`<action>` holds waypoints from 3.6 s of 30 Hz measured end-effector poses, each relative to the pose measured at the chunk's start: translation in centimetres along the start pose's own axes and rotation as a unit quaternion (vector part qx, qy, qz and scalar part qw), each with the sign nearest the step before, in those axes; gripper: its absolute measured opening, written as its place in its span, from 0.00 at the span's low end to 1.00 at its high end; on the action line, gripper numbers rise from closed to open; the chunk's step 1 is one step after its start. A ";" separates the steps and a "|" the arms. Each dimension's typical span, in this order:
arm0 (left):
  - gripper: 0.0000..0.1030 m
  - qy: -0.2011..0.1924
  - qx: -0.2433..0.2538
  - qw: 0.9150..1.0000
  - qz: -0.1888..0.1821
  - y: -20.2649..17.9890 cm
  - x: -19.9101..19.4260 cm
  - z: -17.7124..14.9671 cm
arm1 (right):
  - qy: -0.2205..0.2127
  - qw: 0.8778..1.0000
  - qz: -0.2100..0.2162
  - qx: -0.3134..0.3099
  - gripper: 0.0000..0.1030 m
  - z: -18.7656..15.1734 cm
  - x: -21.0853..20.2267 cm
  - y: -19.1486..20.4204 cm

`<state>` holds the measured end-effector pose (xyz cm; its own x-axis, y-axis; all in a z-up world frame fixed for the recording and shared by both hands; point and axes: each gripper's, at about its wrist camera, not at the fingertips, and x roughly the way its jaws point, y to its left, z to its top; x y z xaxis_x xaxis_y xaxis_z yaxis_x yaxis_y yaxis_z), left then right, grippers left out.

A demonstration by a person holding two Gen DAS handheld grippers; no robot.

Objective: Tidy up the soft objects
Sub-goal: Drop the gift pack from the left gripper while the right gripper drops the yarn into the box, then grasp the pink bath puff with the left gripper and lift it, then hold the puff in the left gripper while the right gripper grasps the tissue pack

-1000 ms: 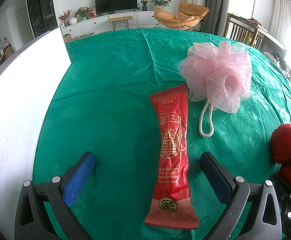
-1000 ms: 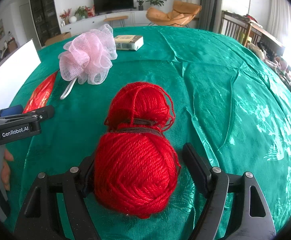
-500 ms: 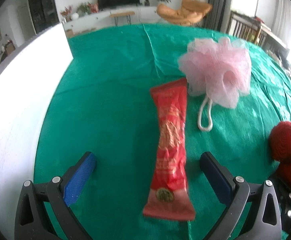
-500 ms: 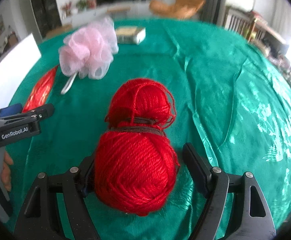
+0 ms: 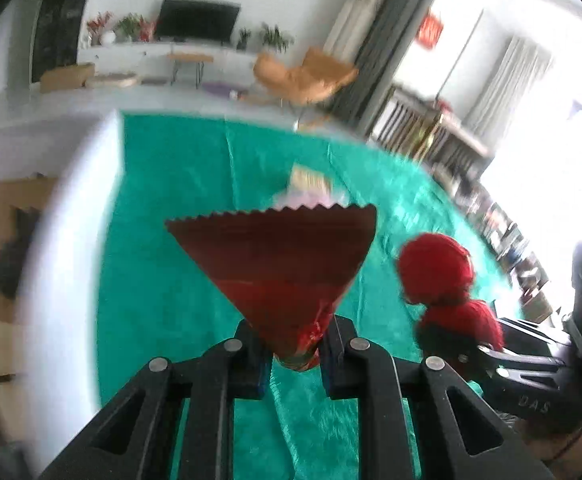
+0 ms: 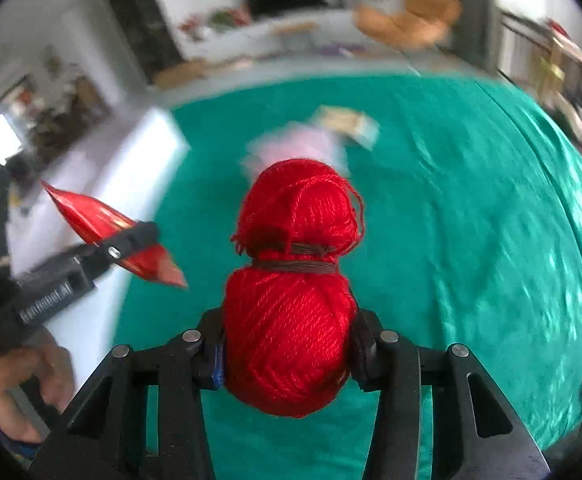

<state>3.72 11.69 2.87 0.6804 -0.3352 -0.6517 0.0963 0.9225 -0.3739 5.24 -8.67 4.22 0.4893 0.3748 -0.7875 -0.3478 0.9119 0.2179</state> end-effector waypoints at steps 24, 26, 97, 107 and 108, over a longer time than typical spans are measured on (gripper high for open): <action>0.78 -0.028 -0.127 0.936 0.326 23.8 -16.5 -2.5 | -0.017 0.997 0.079 -0.011 0.72 2.1 5.5 7.2; 0.78 -0.047 -0.127 0.941 0.310 22.3 -16.9 -2.2 | -0.030 0.999 0.007 -0.007 0.72 1.1 6.1 3.5; 1.00 0.067 0.049 0.978 0.193 3.3 17.5 -0.8 | -0.034 0.972 -0.211 0.097 0.81 -5.7 8.3 -13.0; 1.00 0.067 0.049 0.978 0.193 3.3 17.6 -0.8 | -0.033 0.972 -0.213 0.097 0.81 -5.7 8.3 -12.9; 1.00 0.067 0.049 0.978 0.193 3.3 17.6 -0.8 | -0.033 0.972 -0.213 0.097 0.81 -5.7 8.3 -13.0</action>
<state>15.45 8.65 -10.37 0.5789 0.0254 -0.8150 -0.0744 0.9970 -0.0217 9.27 -18.32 -8.41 0.6078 -0.0404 -0.7930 0.0517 0.9986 -0.0112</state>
